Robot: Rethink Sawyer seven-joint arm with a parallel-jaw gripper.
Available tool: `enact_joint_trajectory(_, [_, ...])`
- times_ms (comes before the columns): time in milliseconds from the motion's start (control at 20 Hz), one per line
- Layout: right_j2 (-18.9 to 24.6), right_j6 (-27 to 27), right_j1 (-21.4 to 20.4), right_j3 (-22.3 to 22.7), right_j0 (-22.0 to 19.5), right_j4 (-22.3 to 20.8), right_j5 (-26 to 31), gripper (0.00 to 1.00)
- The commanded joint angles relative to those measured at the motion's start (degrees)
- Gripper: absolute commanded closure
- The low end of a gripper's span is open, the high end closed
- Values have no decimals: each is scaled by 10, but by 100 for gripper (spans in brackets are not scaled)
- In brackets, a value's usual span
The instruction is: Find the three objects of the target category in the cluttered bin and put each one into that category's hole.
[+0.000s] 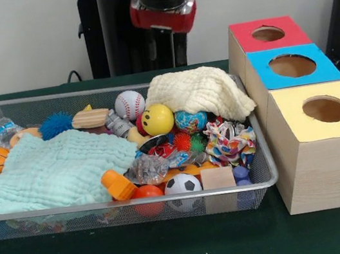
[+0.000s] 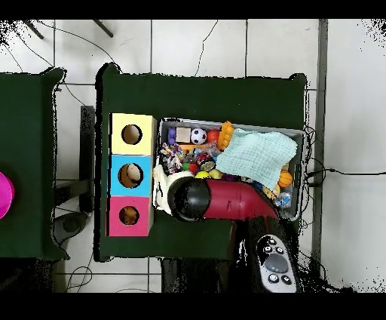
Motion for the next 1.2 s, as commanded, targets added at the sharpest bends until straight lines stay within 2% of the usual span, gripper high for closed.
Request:
enact_joint_trajectory(50, [92,-132,110,-86,-59,-93,-79,0])
enact_joint_trajectory(200, [111,-136,138,-111,-79,-122,-90,0])
enact_joint_trajectory(550, [132,-101,205,-160,-92,-174,-138,0])
enact_joint_trajectory(750, [145,-106,214,-177,-103,-194,-129,0])
enact_joint_trajectory(1200, [176,-112,212,-179,-133,-233,-110,0])
